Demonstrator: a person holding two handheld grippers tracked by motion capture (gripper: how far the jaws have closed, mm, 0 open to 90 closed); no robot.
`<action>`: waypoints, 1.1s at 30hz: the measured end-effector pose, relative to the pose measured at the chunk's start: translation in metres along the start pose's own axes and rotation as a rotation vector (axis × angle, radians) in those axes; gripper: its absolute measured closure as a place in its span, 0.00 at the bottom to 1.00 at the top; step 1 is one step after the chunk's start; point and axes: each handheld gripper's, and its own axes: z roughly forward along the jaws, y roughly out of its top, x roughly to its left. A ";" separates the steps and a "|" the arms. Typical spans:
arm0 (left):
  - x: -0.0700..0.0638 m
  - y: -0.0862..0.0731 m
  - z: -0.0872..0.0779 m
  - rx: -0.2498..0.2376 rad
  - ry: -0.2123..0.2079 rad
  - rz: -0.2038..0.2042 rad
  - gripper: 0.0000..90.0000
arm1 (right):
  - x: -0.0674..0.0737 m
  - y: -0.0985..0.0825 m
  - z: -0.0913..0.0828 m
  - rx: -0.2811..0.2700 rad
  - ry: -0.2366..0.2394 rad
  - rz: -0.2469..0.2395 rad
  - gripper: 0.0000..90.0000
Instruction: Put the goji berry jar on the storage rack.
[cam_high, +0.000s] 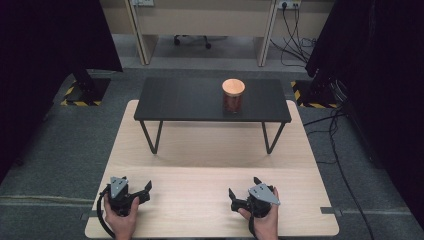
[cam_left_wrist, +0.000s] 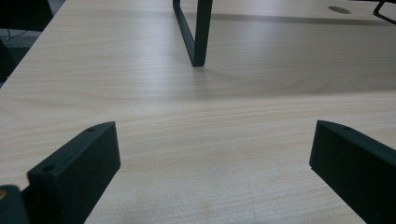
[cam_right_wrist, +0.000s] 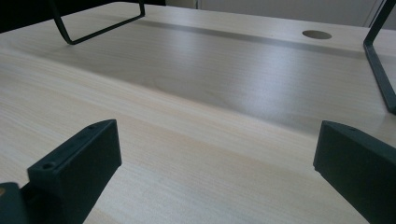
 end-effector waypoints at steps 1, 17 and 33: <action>0.000 0.000 0.000 0.000 0.000 0.001 0.01 | 0.000 0.000 0.000 0.008 0.001 -0.002 0.01; 0.001 0.000 0.000 0.001 -0.004 -0.010 0.01 | 0.001 -0.008 -0.004 -0.033 -0.002 -0.003 0.02; 0.002 0.000 0.000 0.001 -0.003 -0.013 0.01 | -0.002 -0.006 -0.003 -0.026 0.002 0.019 0.01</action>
